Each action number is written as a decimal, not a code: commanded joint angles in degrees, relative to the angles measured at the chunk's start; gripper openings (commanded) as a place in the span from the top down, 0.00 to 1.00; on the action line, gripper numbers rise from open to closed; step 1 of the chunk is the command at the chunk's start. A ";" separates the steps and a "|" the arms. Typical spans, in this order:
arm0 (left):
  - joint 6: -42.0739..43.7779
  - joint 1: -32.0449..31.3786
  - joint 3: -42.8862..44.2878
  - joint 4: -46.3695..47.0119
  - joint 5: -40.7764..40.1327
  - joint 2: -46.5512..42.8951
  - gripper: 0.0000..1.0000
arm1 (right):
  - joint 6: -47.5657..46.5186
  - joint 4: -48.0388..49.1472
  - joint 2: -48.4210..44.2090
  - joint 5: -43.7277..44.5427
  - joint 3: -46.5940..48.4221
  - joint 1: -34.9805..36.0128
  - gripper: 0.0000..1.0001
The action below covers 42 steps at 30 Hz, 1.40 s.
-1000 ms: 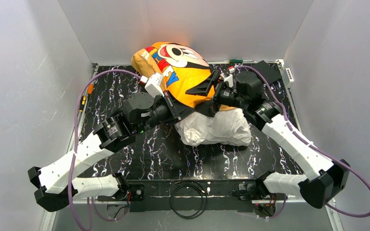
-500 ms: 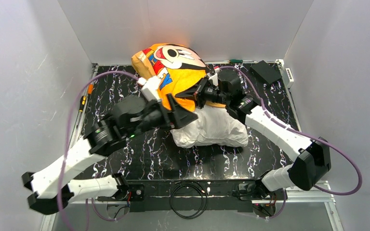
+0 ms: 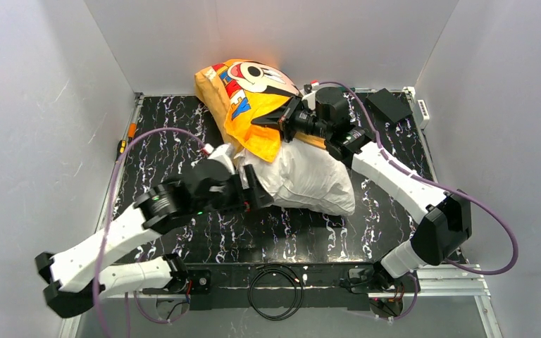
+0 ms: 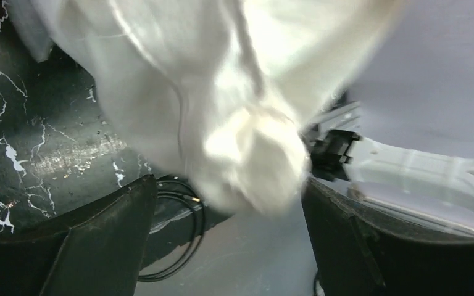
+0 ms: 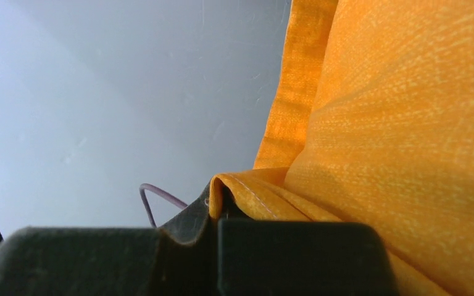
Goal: Put the pillow into the pillowcase
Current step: Stuff the pillow into the pillowcase.
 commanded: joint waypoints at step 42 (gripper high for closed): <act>-0.74 28.12 28.68 6.32 -25.77 36.45 1.00 | -16.98 0.30 4.86 -18.89 48.92 3.94 0.99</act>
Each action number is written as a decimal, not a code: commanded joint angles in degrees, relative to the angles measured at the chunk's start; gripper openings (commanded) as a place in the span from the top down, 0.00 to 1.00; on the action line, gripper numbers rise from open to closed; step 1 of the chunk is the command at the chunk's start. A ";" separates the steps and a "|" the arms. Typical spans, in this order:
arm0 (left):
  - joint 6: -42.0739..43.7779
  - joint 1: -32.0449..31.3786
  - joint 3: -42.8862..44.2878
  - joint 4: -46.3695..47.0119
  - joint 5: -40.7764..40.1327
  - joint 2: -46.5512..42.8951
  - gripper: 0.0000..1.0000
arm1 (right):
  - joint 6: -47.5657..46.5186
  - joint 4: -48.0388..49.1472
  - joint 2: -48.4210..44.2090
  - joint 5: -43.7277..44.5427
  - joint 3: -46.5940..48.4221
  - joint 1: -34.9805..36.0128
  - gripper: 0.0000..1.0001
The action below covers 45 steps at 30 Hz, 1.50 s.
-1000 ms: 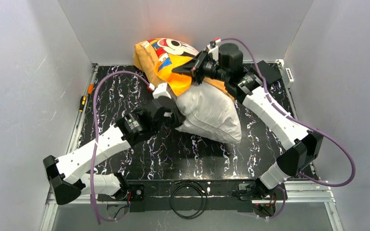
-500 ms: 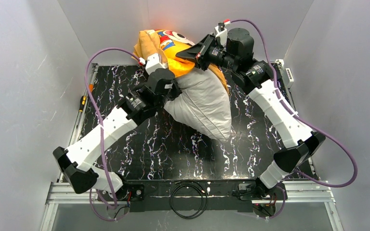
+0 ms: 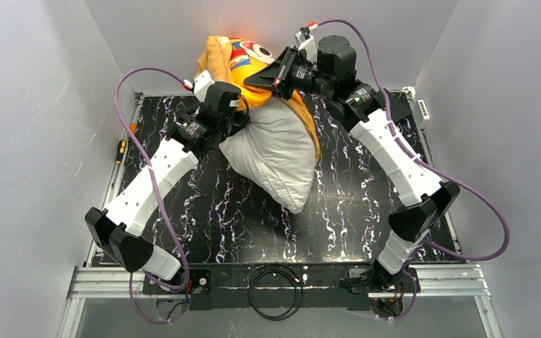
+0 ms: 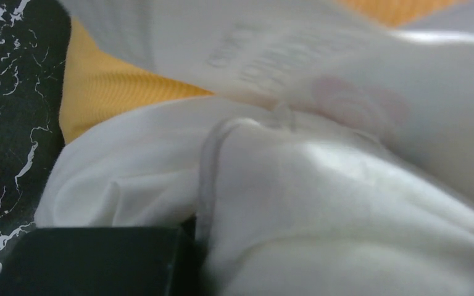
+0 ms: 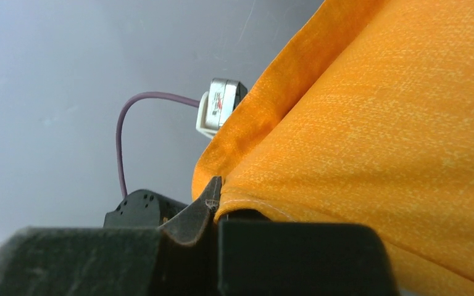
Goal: Put the pillow into the pillowcase
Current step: Stuff the pillow into the pillowcase.
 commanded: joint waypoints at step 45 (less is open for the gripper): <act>-27.83 12.25 -45.92 -19.89 5.62 -52.88 1.00 | -69.09 -24.36 1.75 13.30 -17.46 7.49 0.11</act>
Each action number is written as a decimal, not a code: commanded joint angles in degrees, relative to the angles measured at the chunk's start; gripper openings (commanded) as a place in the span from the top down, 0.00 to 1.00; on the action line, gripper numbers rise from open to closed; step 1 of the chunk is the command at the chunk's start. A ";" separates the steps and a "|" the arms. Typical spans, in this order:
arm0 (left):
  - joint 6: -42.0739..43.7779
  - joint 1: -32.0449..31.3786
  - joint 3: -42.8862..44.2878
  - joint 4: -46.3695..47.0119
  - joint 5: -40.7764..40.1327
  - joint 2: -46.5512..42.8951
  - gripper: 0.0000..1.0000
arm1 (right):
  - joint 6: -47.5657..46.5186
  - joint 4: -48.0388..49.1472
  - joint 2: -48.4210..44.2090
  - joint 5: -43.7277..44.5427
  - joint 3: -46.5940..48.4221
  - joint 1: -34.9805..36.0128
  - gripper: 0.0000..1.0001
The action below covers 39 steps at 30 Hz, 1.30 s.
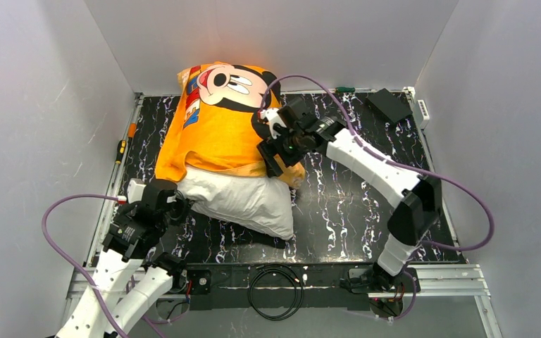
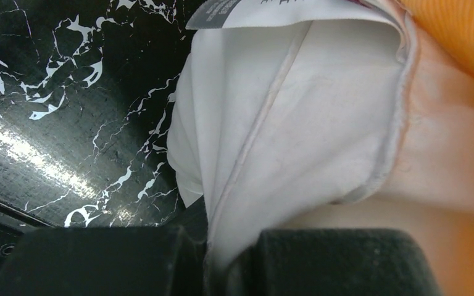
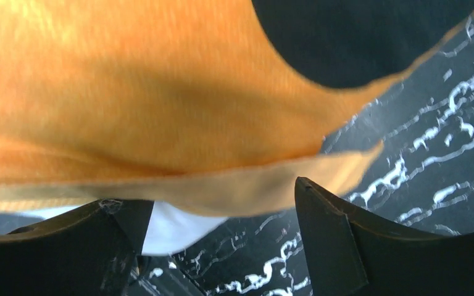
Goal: Put the pillow into the pillowcase
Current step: Stuff the pillow into the pillowcase.
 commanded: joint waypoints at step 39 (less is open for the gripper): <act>44.55 15.66 28.41 -10.85 24.75 34.35 0.02 | 28.06 14.20 -3.89 -20.85 6.00 -3.12 0.99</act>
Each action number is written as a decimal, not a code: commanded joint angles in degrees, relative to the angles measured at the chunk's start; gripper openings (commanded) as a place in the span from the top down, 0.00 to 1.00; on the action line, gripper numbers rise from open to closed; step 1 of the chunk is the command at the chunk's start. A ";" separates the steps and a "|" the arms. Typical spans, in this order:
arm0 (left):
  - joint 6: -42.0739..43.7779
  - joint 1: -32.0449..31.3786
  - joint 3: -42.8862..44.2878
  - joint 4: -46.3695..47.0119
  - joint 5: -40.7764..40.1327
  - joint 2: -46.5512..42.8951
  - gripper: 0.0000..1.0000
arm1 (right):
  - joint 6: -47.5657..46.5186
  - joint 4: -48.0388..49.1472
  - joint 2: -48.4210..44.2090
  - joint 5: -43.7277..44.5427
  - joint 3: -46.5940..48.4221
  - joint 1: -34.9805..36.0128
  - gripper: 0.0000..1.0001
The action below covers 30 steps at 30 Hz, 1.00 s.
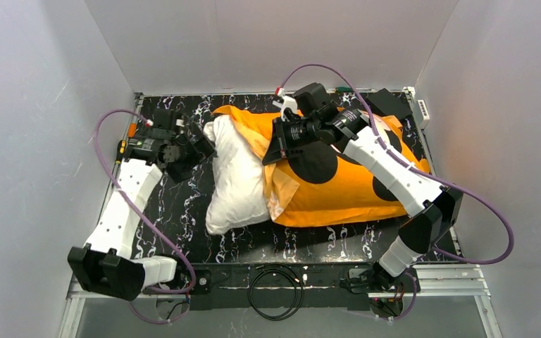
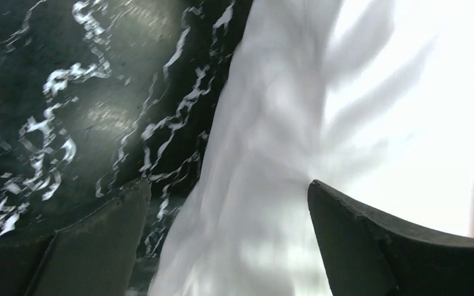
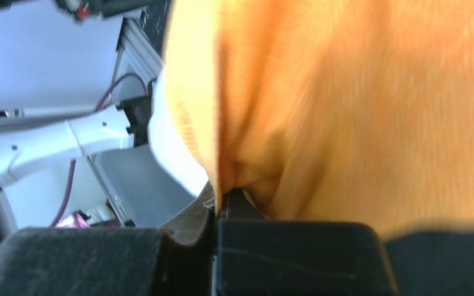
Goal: Put the pillow into the pillowcase
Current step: Stuff the pillow into the pillowcase.
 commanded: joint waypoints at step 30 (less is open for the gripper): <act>-24.69 -18.03 -14.87 70.65 33.07 9.81 1.00 | 43.18 64.89 8.84 -17.74 3.88 7.17 0.99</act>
